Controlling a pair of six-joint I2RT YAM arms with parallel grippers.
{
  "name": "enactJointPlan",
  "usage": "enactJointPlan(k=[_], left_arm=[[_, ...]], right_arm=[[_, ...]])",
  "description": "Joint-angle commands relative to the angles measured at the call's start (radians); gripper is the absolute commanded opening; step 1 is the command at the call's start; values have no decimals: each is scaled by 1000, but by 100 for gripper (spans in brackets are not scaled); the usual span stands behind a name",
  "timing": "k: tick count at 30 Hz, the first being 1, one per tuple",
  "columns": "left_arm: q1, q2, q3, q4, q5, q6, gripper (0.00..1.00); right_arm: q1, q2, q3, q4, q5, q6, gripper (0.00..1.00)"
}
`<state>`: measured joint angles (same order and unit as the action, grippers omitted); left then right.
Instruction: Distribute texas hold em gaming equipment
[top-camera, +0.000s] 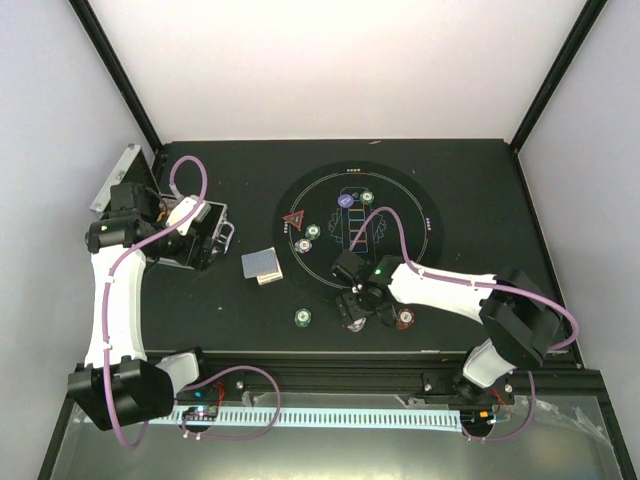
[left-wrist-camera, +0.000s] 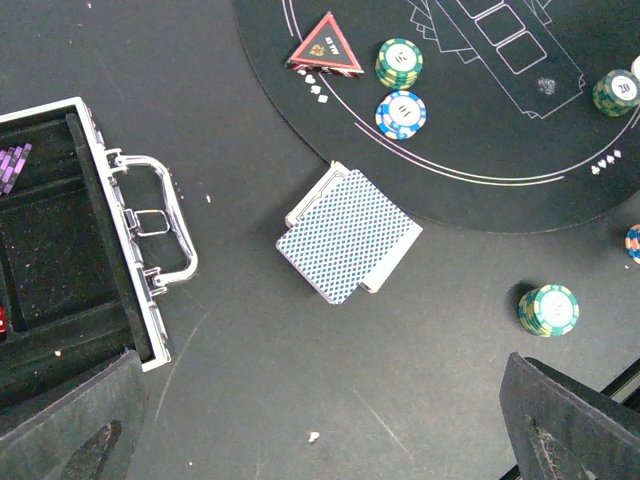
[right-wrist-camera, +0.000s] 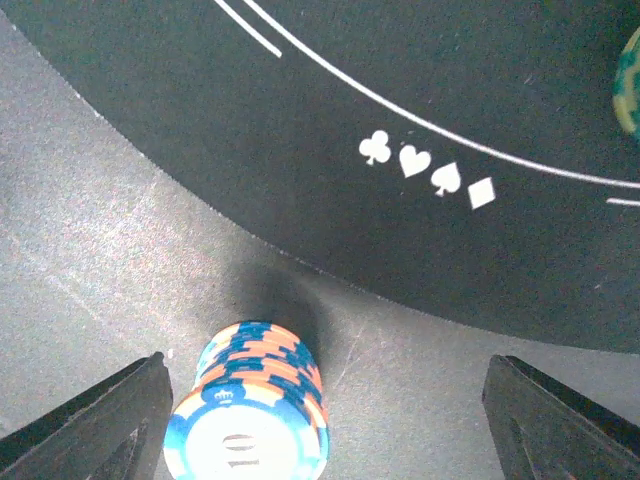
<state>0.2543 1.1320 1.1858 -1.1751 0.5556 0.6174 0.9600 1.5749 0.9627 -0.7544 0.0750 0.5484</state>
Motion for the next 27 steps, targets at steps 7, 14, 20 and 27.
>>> enactJointPlan(k=[7,14,20,27], left_arm=[[5,-11,23,8,33,-1,99],[5,-11,23,12,29,-1,99],[6,-11,20,13,30,-5,99],[6,-11,21,15,26,-2,99]], right_arm=[[51,-25,-38,84,-36,47,87],[79,-16,-39,57,1,60,79],[97,3,-46,49,13,66,74],[106,26,-45,30,53,70,71]])
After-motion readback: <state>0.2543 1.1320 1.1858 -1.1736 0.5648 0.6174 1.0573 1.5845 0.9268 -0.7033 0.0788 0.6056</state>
